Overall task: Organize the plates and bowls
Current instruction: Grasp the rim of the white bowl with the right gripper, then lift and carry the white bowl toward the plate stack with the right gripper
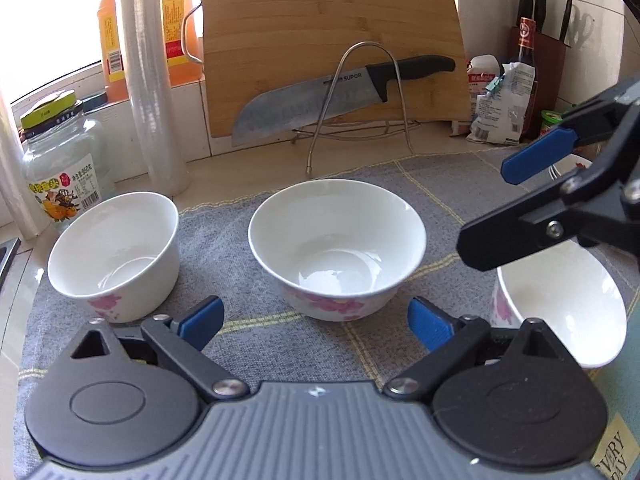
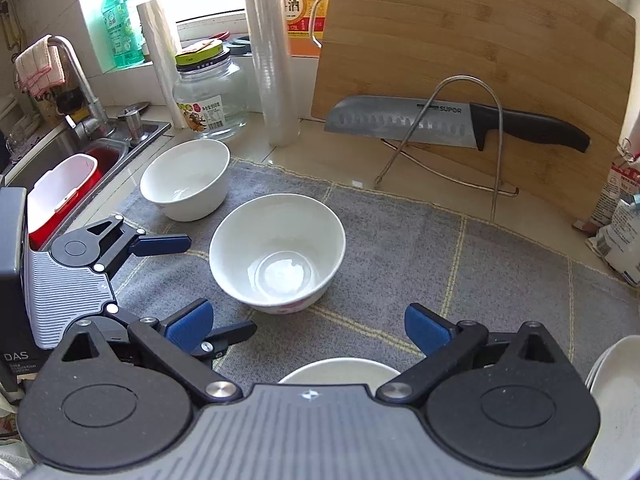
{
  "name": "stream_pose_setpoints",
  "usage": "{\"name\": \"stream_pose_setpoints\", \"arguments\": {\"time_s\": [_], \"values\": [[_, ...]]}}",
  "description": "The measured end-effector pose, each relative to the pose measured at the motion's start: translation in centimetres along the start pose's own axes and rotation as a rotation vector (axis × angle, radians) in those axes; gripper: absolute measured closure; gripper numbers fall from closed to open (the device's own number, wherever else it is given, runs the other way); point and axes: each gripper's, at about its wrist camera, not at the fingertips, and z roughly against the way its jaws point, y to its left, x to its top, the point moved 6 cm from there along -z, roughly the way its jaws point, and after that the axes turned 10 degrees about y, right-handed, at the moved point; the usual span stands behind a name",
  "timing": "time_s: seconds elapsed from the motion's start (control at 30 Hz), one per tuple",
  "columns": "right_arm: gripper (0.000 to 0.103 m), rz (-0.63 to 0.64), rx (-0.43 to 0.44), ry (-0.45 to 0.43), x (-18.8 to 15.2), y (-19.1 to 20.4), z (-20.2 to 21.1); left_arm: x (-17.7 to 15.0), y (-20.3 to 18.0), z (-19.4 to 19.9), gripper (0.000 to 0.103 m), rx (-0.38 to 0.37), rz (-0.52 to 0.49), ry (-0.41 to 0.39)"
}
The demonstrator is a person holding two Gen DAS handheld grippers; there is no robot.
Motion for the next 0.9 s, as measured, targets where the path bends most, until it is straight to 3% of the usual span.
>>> {"name": "stream_pose_setpoints", "arguments": {"time_s": [0.13,0.4,0.7,0.9], "values": [[0.0,0.047,0.009,0.023,1.6,-0.2,-1.4,0.3,0.1,-0.4,0.005,0.044,-0.011,0.011],[0.002,0.051,0.077,0.056,4.2,-0.9,-4.0,0.8,-0.1,-1.3,0.008,0.053,-0.03,0.023],[0.016,0.078,0.103,0.095,5.6,-1.0,-6.4,0.9,-0.4,-1.8,0.015,0.011,-0.021,0.025],[0.021,0.099,0.112,0.123,6.0,-0.8,-7.8,1.1,-0.7,-1.9,0.015,0.015,-0.087,0.01]]}}
